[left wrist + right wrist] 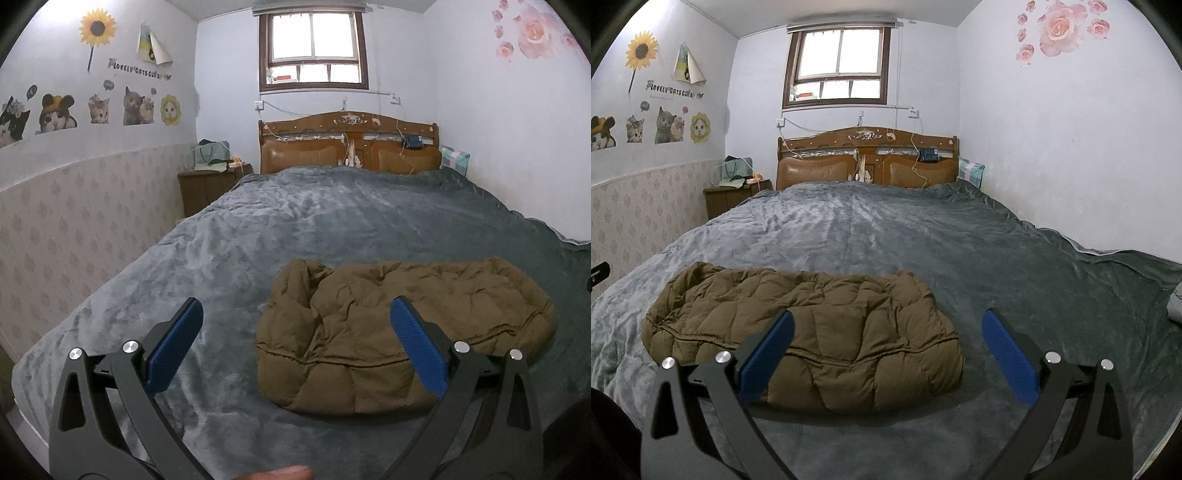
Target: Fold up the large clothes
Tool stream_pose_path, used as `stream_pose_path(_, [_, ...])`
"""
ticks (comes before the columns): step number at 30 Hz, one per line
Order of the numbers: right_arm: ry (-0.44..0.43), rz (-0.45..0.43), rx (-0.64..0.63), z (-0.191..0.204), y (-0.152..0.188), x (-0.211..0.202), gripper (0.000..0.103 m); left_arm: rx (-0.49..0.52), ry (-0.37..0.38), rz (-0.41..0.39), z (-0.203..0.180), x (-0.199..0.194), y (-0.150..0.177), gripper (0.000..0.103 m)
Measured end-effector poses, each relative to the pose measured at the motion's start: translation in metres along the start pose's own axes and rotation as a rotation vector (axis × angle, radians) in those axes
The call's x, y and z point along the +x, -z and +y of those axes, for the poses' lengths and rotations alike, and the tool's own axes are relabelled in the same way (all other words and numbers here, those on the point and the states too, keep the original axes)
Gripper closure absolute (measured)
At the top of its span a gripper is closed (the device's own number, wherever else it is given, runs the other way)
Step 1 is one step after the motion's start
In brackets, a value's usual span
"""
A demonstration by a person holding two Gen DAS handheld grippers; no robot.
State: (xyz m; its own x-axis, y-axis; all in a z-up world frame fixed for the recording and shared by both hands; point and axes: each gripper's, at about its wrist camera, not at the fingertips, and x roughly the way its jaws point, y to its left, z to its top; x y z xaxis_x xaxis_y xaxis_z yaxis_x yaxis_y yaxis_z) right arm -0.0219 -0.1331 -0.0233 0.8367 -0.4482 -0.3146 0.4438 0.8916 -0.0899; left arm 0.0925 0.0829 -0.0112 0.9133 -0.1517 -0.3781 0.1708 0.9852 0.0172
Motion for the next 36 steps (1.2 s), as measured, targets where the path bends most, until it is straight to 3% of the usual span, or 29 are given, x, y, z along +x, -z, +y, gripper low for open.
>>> stream_pose_path(13, [0.001, 0.003, -0.003, 0.0, 0.001, 0.001, 0.002, 0.065, -0.049, -0.005, -0.016, 0.0, 0.002, 0.003])
stream_pose_path(36, [-0.001, 0.011, -0.006, -0.005, 0.005, 0.005, 0.002, 0.045, -0.011, 0.012, -0.012, 0.009, 0.001, 0.003])
